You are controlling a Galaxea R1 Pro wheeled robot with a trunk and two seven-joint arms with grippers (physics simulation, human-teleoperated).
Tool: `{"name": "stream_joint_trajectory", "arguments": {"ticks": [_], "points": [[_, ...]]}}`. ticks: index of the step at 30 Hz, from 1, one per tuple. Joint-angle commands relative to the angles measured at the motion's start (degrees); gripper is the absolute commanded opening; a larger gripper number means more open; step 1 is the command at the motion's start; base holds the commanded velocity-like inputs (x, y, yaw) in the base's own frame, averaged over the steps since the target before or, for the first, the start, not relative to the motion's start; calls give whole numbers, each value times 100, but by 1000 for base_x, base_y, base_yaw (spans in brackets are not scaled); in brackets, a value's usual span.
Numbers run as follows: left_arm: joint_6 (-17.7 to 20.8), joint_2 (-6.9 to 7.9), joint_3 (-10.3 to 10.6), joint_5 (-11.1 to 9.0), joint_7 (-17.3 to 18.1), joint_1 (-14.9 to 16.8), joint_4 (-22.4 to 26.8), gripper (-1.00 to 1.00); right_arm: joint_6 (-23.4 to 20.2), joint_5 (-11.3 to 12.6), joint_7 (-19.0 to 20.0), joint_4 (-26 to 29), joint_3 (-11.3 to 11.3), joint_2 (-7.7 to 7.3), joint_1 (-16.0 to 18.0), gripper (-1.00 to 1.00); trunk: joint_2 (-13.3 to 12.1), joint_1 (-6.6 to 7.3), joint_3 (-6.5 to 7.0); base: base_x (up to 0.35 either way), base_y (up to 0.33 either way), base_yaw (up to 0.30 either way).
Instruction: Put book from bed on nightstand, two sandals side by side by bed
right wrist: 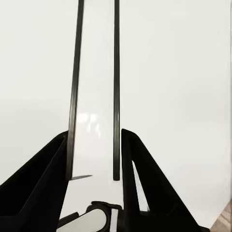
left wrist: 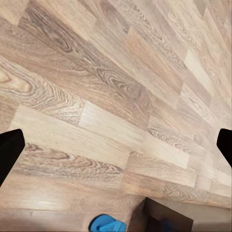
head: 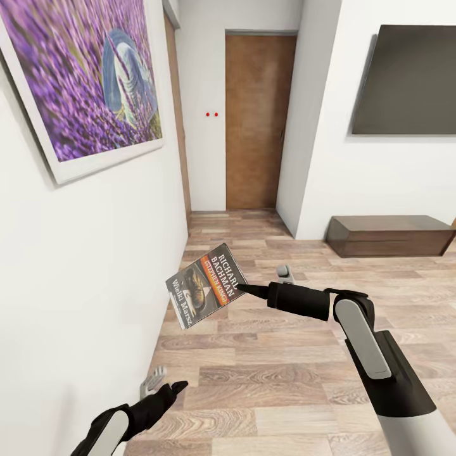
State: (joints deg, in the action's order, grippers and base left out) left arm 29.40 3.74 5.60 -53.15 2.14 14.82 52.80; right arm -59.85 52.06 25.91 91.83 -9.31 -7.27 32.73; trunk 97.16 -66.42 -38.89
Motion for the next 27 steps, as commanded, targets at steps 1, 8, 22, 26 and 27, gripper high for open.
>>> {"name": "stream_joint_trajectory", "arguments": {"ticks": [1,8,22,26,27], "points": [[13,4,7,-11,6,3,2,100,-15,-2,54,0,-1,-2,5,-100,2,-3,-5,323,64,0],[13,3,3,-11,6,3,2,100,-15,-3,54,-1,-1,-2,5,-100,2,-3,-5,220,81,0],[13,0,8,-13,6,3,2,100,-15,-5,49,-2,-1,-1,5,-100,2,-3,-5,128,8,0],[13,2,9,-12,6,3,2,100,-15,1,52,1,17,-16,5,-100,2,-3,-5,301,0,0],[13,2,9,-12,6,3,2,100,-15,4,52,1,29,-19,5,-100,2,-3,-5,311,0,0]]}}
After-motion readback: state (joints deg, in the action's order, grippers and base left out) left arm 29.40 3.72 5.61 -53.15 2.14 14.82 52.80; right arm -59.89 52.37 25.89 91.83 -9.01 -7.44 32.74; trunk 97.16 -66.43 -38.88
